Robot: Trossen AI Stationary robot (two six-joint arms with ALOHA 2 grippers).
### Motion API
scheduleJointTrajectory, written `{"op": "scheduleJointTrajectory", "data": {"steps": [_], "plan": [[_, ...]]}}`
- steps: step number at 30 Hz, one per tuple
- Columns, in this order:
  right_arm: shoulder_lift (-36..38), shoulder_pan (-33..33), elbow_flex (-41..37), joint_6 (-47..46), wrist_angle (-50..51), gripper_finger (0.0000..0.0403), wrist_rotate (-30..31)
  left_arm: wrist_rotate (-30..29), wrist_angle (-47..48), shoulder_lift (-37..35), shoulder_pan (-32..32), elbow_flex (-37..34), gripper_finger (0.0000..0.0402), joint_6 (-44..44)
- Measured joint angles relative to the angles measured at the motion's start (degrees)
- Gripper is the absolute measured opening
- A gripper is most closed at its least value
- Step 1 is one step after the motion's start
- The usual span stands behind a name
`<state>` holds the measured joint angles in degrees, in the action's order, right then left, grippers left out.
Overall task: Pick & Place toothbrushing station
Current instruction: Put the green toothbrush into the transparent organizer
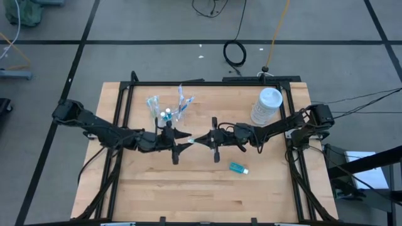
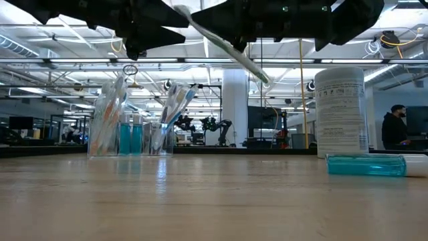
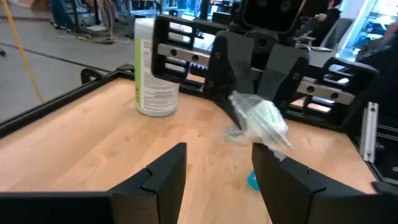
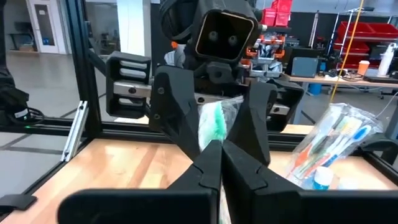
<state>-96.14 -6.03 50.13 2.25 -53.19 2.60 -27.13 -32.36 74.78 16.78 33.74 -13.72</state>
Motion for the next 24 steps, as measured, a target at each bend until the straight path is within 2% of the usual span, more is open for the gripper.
{"op": "scheduleJointTrajectory", "data": {"steps": [11, 15, 18, 21, 24], "plan": [[-0.1, 0.0, 0.0, 0.6, 0.5, 0.0000, 0.3, 0.1, -2.5, -0.1, 1.4, 0.1, 0.0189, 0.3], [0.0, 0.1, 0.0, 0.6, 0.5, 0.0000, 0.3, -2.9, -2.5, -0.1, 0.7, 0.1, 0.0188, 0.5], [0.0, 0.1, 0.0, 0.5, 1.0, 0.0000, 0.3, -2.6, -2.5, -0.1, 0.0, 0.1, 0.0187, 2.6], [0.0, 0.1, 0.0, 0.4, 1.1, 0.0000, 0.3, -0.2, -2.5, -0.1, -0.6, 0.1, 0.0167, 3.4], [0.0, 0.1, 0.0, 0.4, 1.4, 0.0000, 0.3, 0.6, -2.5, -0.1, -0.9, 0.1, 0.0130, 2.6]]}}
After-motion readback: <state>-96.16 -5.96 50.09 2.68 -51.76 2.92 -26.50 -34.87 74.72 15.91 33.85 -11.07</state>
